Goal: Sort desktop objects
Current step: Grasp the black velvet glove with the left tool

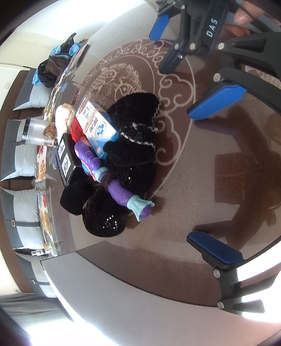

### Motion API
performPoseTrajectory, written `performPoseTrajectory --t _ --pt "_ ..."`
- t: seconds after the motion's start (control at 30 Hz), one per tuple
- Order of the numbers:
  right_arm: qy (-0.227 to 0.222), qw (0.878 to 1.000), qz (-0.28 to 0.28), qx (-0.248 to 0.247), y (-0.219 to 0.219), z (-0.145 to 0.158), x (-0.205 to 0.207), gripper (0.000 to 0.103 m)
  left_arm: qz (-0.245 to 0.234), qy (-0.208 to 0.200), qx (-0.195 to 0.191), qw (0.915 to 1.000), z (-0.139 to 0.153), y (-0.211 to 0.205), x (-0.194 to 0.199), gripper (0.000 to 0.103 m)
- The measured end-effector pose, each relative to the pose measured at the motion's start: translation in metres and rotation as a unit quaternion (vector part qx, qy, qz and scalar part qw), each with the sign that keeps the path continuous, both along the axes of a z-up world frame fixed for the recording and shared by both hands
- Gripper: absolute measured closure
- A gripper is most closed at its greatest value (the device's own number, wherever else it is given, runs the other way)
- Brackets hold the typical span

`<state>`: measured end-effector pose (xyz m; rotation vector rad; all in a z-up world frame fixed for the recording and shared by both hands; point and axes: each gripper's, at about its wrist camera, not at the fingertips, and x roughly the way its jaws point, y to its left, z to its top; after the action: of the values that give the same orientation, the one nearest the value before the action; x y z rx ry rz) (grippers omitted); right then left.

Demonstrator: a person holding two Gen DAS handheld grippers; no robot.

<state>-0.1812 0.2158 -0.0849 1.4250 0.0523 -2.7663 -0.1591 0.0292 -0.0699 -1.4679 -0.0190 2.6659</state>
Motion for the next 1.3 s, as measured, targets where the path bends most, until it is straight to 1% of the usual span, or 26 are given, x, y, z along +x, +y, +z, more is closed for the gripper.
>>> performPoseTrajectory --t 0.03,0.1,0.13,0.17,0.2,0.27,0.3,0.33,0.37,0.47,0.53,0.6,0.67,0.73,0.77,0.83,0.9,0.93,0.97,1.07,1.1,1.13,1.17,1.2,1.27,1.3 --pt "0.000 1.000 0.000 0.000 0.000 0.000 0.000 0.000 0.011 0.018 0.016 0.9997 0.009 0.000 0.000 0.000" --pt "0.000 1.000 0.000 0.000 0.000 0.000 0.000 0.000 0.047 0.061 0.043 0.9961 0.030 0.000 -0.005 0.000" --pt "0.000 1.000 0.000 0.000 0.000 0.000 0.000 0.000 0.066 0.073 0.054 0.9937 0.037 0.002 -0.011 0.000" --pt "0.000 1.000 0.000 0.000 0.000 0.000 0.000 0.000 0.086 0.075 0.056 0.9919 0.040 0.004 -0.021 0.000" --pt "0.000 1.000 0.000 0.000 0.000 0.000 0.000 0.000 0.106 0.066 0.047 0.9911 0.038 0.007 -0.034 0.000" --pt "0.000 1.000 0.000 0.000 0.000 0.000 0.000 0.000 0.133 0.025 0.012 0.9907 0.024 0.017 -0.059 0.000" --pt "0.000 1.000 0.000 0.000 0.000 0.000 0.000 0.000 0.143 0.008 -0.015 0.9895 0.015 0.020 -0.066 0.000" --pt "0.000 1.000 0.000 0.000 0.000 0.000 0.000 0.000 0.149 0.014 -0.047 0.9876 0.011 0.023 -0.067 0.000" --pt "0.000 1.000 0.000 0.000 0.000 0.000 0.000 0.000 0.145 0.012 -0.052 0.9880 0.008 0.022 -0.063 0.000" --pt "0.000 1.000 0.000 0.000 0.000 0.000 0.000 0.000 0.121 -0.001 -0.002 0.9927 0.007 0.004 -0.039 0.000" --pt "0.000 1.000 0.000 0.000 0.000 0.000 0.000 0.000 0.102 0.005 0.001 0.9948 0.010 -0.009 -0.021 0.000" --pt "0.000 1.000 0.000 0.000 0.000 0.000 0.000 0.000 0.102 0.015 0.000 0.9946 0.016 -0.021 -0.009 0.000" --pt "0.000 1.000 0.000 0.000 0.000 0.000 0.000 0.000 0.107 0.022 0.025 0.9937 0.023 -0.031 -0.004 0.000" --pt "0.000 1.000 0.000 0.000 0.000 0.000 0.000 0.000 0.114 0.012 0.049 0.9922 0.024 -0.032 -0.005 0.000" --pt "0.000 1.000 0.000 0.000 0.000 0.000 0.000 0.000 0.118 0.006 0.053 0.9916 0.022 -0.029 -0.007 0.000" --pt "0.000 1.000 0.000 0.000 0.000 0.000 0.000 0.000 0.117 -0.014 0.045 0.9920 0.013 -0.018 -0.015 0.000" --pt "0.000 1.000 0.000 0.000 0.000 0.000 0.000 0.000 0.106 -0.041 0.023 0.9933 0.001 -0.002 -0.022 0.000" --pt "0.000 1.000 0.000 0.000 0.000 0.000 0.000 0.000 0.105 -0.039 -0.004 0.9937 -0.001 0.006 -0.023 0.000" --pt "0.000 1.000 0.000 0.000 0.000 0.000 0.000 0.000 0.100 -0.034 -0.021 0.9942 -0.002 0.011 -0.022 0.000" --pt "0.000 1.000 0.000 0.000 0.000 0.000 0.000 0.000 0.105 -0.021 -0.018 0.9941 -0.002 0.010 -0.018 0.001" --pt "0.000 1.000 0.000 0.000 0.000 0.000 0.000 0.000 0.102 -0.009 -0.031 0.9943 -0.001 0.010 -0.015 0.018" --pt "0.000 1.000 0.000 0.000 0.000 0.000 0.000 0.000 0.084 0.008 -0.032 0.9960 0.002 0.010 -0.010 0.040" --pt "0.000 1.000 0.000 0.000 0.000 0.000 0.000 0.000 0.064 0.018 -0.037 0.9971 0.004 0.010 -0.005 0.050" --pt "0.000 1.000 0.000 0.000 0.000 0.000 0.000 0.000 0.043 0.020 -0.043 0.9979 0.005 0.011 -0.002 0.065" --pt "0.000 1.000 0.000 0.000 0.000 0.000 0.000 0.000 0.010 0.022 -0.070 0.9972 0.007 0.011 0.008 0.066" --pt "0.000 1.000 0.000 0.000 0.000 -0.001 0.000 0.000 -0.003 0.023 -0.076 0.9968 0.007 0.008 0.015 0.066"
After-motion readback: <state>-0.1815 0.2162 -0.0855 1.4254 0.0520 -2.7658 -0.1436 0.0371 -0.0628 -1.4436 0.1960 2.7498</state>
